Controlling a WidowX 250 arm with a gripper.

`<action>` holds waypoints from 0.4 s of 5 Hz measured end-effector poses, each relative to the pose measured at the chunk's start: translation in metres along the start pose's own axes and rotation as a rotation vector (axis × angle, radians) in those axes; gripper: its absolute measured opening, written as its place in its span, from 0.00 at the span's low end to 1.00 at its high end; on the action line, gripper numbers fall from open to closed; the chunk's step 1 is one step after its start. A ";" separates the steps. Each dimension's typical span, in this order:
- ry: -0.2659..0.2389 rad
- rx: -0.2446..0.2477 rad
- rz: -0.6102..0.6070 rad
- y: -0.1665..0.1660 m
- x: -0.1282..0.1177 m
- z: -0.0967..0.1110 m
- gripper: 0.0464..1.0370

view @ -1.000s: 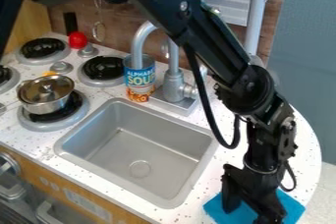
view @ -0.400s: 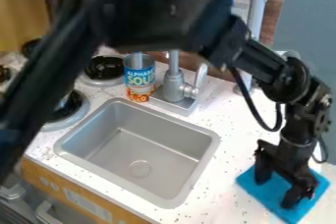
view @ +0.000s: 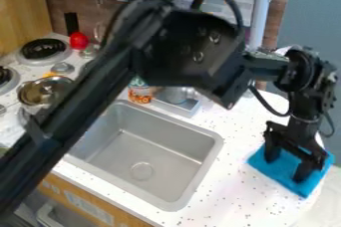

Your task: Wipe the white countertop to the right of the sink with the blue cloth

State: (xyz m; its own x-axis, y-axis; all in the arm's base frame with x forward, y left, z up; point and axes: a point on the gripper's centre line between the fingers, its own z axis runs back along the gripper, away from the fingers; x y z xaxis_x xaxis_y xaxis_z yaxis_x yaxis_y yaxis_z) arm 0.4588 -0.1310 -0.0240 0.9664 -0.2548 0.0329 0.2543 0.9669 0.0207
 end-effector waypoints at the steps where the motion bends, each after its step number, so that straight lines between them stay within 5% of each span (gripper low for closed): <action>1: -0.012 0.000 0.049 0.016 0.010 0.002 0.96; 2: -0.022 0.001 0.057 0.018 0.004 -0.001 0.96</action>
State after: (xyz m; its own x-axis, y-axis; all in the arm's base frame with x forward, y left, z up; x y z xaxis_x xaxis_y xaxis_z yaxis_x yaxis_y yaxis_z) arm 0.4678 -0.1144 -0.0245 0.9782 -0.1998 0.0562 0.1990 0.9798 0.0189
